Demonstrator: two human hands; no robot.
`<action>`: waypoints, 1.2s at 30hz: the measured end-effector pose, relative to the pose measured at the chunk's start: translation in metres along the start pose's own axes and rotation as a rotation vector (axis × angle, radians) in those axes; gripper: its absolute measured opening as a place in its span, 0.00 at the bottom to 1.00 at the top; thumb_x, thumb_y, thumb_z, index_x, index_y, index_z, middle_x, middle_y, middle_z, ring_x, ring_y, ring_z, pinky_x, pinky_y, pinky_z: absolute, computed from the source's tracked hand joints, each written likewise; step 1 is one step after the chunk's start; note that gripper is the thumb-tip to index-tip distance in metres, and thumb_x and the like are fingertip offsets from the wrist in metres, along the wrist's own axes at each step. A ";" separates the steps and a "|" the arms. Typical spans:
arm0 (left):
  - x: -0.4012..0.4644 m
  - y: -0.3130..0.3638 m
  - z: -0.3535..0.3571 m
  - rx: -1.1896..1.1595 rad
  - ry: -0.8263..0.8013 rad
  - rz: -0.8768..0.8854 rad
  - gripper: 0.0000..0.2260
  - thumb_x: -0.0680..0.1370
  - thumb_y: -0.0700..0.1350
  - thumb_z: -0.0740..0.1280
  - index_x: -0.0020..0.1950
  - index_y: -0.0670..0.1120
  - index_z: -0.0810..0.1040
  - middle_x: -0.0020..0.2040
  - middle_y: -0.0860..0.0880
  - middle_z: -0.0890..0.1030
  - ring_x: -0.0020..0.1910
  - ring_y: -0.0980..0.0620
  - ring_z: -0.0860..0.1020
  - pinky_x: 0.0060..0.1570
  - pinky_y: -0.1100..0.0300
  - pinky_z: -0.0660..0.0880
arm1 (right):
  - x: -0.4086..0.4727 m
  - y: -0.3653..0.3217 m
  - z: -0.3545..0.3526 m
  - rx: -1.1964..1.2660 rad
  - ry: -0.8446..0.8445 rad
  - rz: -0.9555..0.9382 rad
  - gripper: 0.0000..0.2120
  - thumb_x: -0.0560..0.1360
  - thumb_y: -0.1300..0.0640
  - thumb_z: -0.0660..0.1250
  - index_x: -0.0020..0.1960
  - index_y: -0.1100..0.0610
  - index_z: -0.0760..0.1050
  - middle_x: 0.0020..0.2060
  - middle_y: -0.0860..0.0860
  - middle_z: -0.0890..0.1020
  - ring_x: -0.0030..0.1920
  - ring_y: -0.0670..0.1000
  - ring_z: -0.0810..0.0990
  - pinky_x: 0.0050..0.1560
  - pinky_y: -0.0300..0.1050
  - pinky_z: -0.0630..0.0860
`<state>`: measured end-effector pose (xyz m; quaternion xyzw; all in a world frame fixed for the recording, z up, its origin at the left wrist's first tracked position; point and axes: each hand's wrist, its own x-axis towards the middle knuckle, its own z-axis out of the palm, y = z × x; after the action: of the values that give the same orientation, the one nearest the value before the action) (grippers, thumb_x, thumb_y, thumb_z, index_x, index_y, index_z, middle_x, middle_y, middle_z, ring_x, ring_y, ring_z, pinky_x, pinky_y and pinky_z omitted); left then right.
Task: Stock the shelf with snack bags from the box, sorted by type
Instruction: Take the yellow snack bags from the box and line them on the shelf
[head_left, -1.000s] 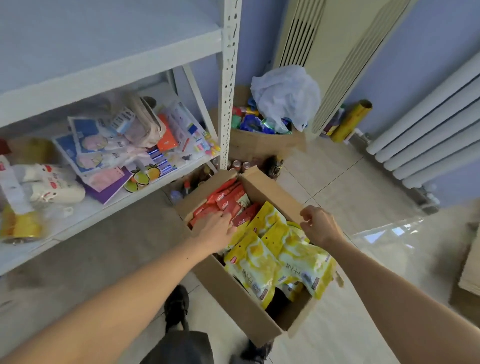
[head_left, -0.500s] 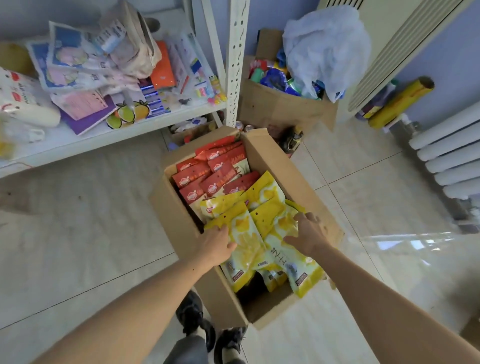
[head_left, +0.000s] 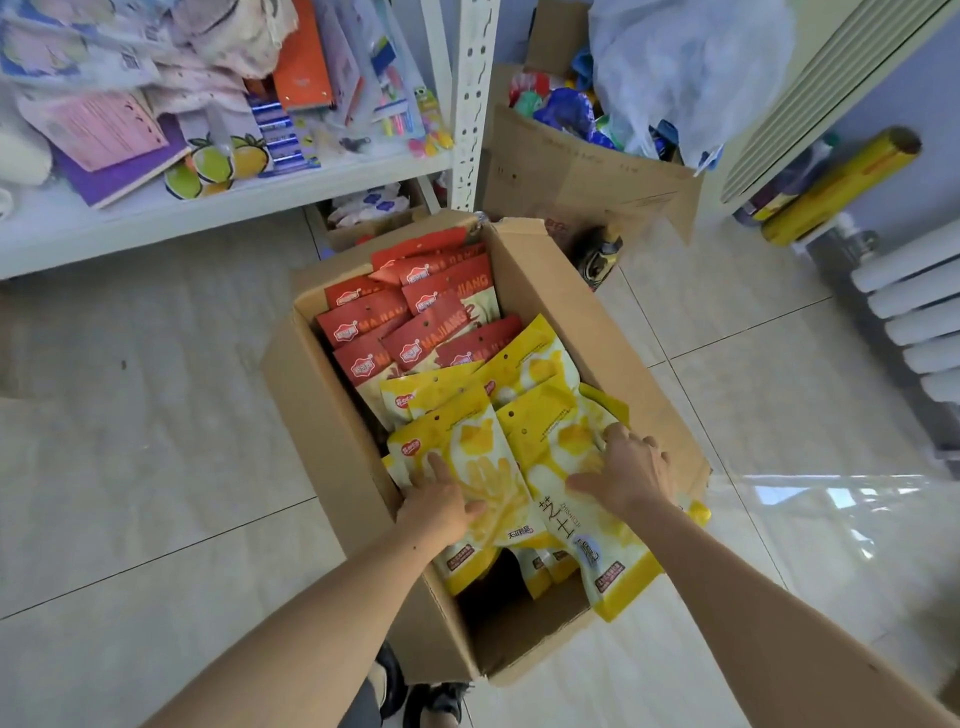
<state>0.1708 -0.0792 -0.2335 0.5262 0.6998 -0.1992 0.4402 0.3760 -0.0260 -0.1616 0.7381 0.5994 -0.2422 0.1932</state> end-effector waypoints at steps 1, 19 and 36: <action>0.002 0.000 0.002 -0.022 0.007 0.002 0.46 0.78 0.65 0.58 0.77 0.38 0.35 0.78 0.36 0.50 0.74 0.34 0.58 0.68 0.46 0.67 | 0.003 -0.001 0.000 0.032 -0.010 -0.001 0.31 0.68 0.40 0.74 0.61 0.57 0.69 0.55 0.54 0.77 0.60 0.57 0.74 0.59 0.51 0.71; 0.016 0.017 -0.003 -0.683 0.198 -0.032 0.62 0.59 0.62 0.80 0.78 0.44 0.42 0.76 0.43 0.62 0.75 0.39 0.57 0.71 0.42 0.63 | 0.009 0.011 -0.008 0.494 0.034 0.019 0.22 0.71 0.44 0.73 0.56 0.54 0.68 0.45 0.52 0.80 0.45 0.56 0.79 0.46 0.56 0.79; -0.132 0.009 -0.193 -0.881 0.631 0.265 0.58 0.53 0.66 0.80 0.75 0.51 0.56 0.71 0.49 0.69 0.70 0.47 0.67 0.68 0.41 0.67 | -0.071 -0.063 -0.197 0.755 0.184 -0.283 0.23 0.72 0.48 0.74 0.61 0.55 0.70 0.48 0.48 0.79 0.48 0.51 0.78 0.45 0.43 0.71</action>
<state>0.1080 -0.0065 -0.0196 0.4100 0.7428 0.3362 0.4088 0.3276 0.0446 0.0397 0.6860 0.5789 -0.4022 -0.1805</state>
